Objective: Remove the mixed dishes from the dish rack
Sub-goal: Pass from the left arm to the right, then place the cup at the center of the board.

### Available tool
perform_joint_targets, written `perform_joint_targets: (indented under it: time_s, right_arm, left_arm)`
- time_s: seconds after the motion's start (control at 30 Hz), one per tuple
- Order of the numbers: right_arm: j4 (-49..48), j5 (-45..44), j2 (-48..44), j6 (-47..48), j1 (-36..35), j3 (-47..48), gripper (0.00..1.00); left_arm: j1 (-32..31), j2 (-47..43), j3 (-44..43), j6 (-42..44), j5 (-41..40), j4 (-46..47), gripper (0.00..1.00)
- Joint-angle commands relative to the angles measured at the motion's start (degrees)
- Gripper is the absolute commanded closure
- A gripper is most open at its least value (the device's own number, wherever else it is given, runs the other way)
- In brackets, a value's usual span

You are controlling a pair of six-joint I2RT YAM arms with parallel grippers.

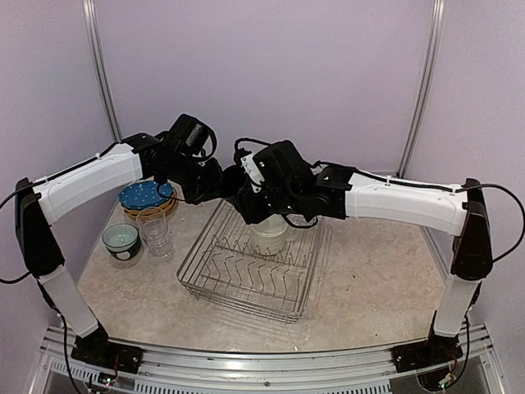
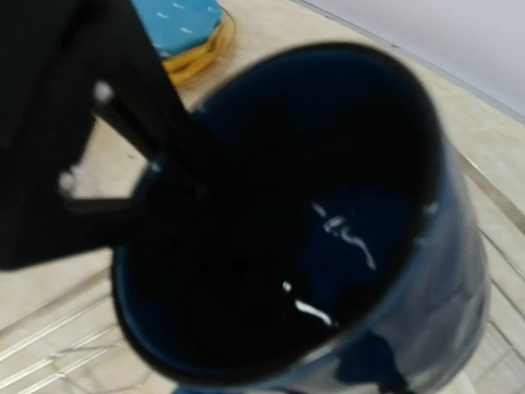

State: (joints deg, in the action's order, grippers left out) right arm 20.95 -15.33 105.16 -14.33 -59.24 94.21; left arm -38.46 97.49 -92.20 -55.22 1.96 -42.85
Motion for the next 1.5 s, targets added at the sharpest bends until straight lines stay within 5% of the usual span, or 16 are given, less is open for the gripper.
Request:
perform_joint_targets:
  time_s: [0.0, 0.43, 0.57, 1.0, 1.23, 1.47]
  right_arm:
    - [4.62, -7.92, 3.94, 3.24, -1.27, 4.12, 0.36]
    - [-3.88, -15.16, 6.2, 1.9, -1.83, 3.23, 0.77]
    - [-6.08, -17.21, 6.15, 2.81, -1.82, 3.23, 0.99]
    - [-16.52, -19.38, 3.39, 10.49, -1.75, -1.4, 1.0]
    - [-22.6, -20.57, -1.19, 11.92, -1.11, -7.86, 1.0]
    - [-24.54, -25.57, -5.58, 12.94, -0.37, -12.83, 1.0]
  left_arm:
    - [-1.1, -0.55, -3.11, -0.24, -0.59, 2.16, 1.0]
    - [-1.36, -1.3, -2.82, -0.89, -0.49, 1.89, 1.0]
    - [-1.44, -1.17, -2.84, -0.79, -0.13, 2.04, 1.0]
    - [-1.24, -1.16, -3.18, 1.91, 0.33, 2.78, 0.99]
    - [0.42, -4.93, 0.55, 3.02, 2.47, 6.09, 0.55]
    - [0.88, -8.95, 2.59, 6.1, 0.82, 7.33, 0.36]
